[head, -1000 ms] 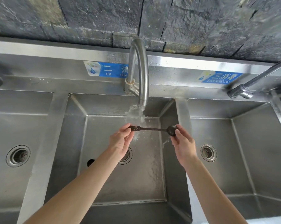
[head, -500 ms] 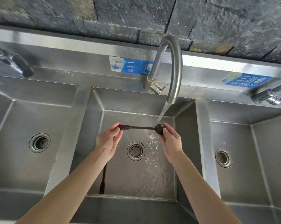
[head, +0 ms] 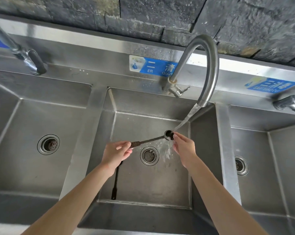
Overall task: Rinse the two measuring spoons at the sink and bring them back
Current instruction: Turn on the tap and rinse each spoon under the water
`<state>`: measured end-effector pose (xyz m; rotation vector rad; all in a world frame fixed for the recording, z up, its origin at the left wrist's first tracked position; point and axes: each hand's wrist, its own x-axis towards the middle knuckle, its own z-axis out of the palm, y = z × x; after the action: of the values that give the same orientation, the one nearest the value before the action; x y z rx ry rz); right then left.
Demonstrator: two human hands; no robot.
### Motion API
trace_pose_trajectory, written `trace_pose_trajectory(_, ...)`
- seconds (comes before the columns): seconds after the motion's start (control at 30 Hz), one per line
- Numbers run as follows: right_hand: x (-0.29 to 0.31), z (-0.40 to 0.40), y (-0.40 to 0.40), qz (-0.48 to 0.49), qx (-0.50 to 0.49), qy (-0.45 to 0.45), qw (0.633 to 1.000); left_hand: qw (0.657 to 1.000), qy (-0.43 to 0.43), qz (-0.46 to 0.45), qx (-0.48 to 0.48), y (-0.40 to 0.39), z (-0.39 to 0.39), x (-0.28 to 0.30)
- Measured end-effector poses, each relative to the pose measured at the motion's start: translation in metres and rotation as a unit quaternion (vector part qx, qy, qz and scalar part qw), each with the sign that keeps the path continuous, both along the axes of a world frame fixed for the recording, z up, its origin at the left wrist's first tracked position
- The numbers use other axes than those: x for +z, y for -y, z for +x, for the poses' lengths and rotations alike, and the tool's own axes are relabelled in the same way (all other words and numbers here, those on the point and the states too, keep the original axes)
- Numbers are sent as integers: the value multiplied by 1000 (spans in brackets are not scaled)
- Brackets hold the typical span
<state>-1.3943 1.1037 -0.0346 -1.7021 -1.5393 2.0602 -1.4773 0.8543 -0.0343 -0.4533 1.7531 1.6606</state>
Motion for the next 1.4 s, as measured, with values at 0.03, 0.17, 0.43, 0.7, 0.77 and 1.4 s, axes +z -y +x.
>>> trace_pose_trajectory(0.03,-2,1,-1,6,6,21,1000,1000,-2,-4,-21,0,3,0)
trace_pose_trajectory(0.17,-15,11,-5,-5,0,76,997,996,64,-4,-63,2,15,-6)
trace_pose_trajectory(0.43,-56,64,-8,-19,-40,192,980,910,391,38,-132,-2,47,-35)
trace_pose_trajectory(0.7,-94,100,-17,-40,-26,187,981,884,251,-66,-388,-33,96,-72)
trace_pose_trajectory(0.77,-108,108,-21,-39,-24,168,985,873,175,-109,-442,-47,111,-89)
trace_pose_trajectory(1.4,-211,140,-20,201,9,248,948,767,-29,-296,-568,-123,195,-220)
